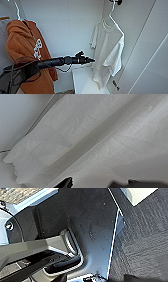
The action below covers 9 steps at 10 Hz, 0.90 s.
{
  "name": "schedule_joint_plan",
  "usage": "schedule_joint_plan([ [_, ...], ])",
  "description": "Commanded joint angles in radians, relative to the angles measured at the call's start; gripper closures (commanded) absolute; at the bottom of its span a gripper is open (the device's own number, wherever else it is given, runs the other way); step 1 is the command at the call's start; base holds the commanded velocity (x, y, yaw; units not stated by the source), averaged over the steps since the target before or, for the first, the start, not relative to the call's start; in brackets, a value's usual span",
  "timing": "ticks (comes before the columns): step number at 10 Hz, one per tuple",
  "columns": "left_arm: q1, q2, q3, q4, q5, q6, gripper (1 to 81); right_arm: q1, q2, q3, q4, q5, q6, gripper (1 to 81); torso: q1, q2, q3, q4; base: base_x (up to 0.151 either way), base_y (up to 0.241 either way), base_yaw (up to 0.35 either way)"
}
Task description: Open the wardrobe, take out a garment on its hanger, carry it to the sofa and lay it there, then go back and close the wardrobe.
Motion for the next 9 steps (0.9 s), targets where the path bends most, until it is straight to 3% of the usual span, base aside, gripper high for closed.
schedule_joint_plan([
  [1,-0.240,0.014,0.024,-0.017,0.004,-0.064,1.0,0.028,-0.004,-0.004,0.012,-0.065,0.002,1.0,0.000,0.000,0.000,0.000,0.000,0.000,0.000],
  [5,-0.367,0.037,0.010,-0.017,-0.026,-0.272,1.0,0.030,-0.001,-0.002,0.013,-0.065,0.002,1.0,0.000,0.000,-0.001,0.000,0.000,0.000,0.000],
  [7,-0.410,0.049,-0.020,-0.016,-0.079,-0.456,1.0,0.031,0.000,-0.001,0.013,-0.067,0.007,1.0,0.000,0.000,-0.001,0.000,0.000,0.000,0.000],
  [9,-0.442,0.072,-0.040,-0.016,-0.098,-0.531,1.0,0.028,0.003,-0.002,0.013,-0.065,0.007,1.0,0.000,0.000,-0.001,0.000,0.000,0.000,0.000],
])
